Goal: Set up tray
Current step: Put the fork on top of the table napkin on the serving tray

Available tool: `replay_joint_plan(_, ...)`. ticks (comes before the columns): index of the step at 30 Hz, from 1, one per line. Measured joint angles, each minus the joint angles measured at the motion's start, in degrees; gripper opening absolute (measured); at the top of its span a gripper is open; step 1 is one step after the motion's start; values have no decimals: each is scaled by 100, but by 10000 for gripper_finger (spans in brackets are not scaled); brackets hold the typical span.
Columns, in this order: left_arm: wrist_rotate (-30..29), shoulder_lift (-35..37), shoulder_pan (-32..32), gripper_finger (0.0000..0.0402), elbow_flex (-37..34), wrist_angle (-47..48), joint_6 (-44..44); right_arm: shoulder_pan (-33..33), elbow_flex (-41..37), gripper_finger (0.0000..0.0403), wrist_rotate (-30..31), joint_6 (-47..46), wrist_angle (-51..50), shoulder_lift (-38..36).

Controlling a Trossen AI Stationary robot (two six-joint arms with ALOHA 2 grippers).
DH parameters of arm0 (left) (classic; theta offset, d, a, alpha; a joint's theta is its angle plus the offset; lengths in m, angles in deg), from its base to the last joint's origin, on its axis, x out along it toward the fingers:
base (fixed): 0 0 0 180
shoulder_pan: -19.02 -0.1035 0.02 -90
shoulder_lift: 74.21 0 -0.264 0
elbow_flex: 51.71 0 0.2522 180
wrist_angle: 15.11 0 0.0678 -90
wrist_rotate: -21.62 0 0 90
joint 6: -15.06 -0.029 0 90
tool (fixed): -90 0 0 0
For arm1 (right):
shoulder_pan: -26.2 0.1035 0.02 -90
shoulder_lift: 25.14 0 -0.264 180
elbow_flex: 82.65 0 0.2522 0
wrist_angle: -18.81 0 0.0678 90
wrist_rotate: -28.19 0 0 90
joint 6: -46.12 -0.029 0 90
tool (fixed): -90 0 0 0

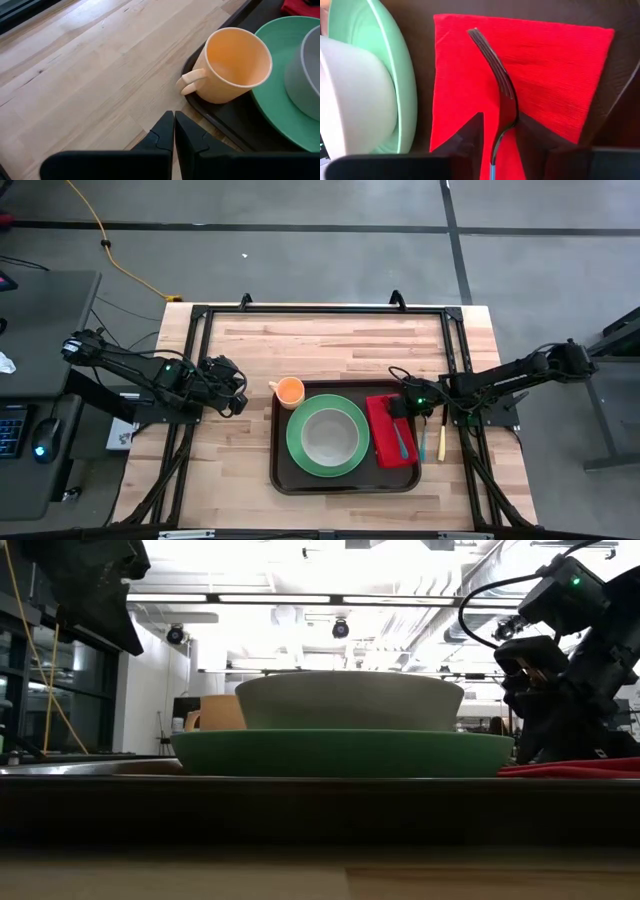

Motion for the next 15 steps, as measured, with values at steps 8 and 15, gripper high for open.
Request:
replay_joint_plan(8,2,0,-1,44,0,0,0,-2,0,98,-162,-15,145,-9)
replay_joint_plan(15,22,0,-1,44,0,0,-34,-4,-2,99,-571,-25,150,-11)
